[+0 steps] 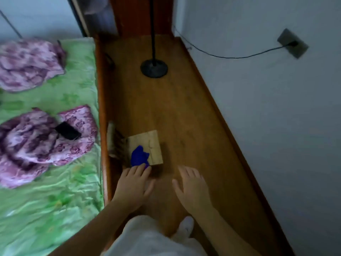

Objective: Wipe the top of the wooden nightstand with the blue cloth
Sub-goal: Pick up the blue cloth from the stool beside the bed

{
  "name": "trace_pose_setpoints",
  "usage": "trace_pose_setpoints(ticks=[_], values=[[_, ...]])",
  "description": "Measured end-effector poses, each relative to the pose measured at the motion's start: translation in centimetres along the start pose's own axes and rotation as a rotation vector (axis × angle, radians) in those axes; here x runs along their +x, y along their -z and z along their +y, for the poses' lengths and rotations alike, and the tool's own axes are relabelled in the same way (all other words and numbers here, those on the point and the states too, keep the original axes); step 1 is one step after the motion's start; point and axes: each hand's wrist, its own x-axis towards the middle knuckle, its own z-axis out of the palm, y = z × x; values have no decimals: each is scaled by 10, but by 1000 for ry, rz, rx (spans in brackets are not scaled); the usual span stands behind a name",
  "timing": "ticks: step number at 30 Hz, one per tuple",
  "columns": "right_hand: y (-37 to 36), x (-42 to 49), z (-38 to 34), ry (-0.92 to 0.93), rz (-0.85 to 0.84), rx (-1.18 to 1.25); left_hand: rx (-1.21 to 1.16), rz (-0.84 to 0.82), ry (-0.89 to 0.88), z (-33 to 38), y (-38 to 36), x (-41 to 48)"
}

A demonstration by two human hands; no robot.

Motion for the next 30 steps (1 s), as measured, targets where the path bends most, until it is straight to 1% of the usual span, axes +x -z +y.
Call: trace_pose_setpoints(ticks=[3, 6, 9, 12, 14, 17, 20, 22, 25, 28, 30], values=[[11, 39, -14, 182, -75, -11, -67, 37, 168, -15, 17, -14], [6, 78, -38, 331, -146, -41, -78, 102, 302, -32, 22, -22], [-8, 116, -61, 442, -197, -76, -134, 78, 416, -50, 20, -16], [-25, 153, -76, 508, -269, -112, -167, 52, 459, -64, 7, 3], [-39, 182, -83, 502, -319, -118, -215, 54, 454, -77, -7, 24], [-49, 213, -85, 485, -337, -129, -229, 36, 448, -93, -18, 50], [-77, 256, -80, 435, -402, -119, -282, -18, 472, -116, -41, 84], [-105, 285, -73, 357, -438, -89, -317, -53, 522, -129, -60, 105], [-165, 329, -63, 225, -502, -42, -418, -78, 612, -142, -99, 135], [-255, 378, -47, 156, -578, -33, -482, -75, 696, -149, -167, 168], [-313, 407, -36, 123, -624, -17, -492, -94, 721, -152, -213, 189]])
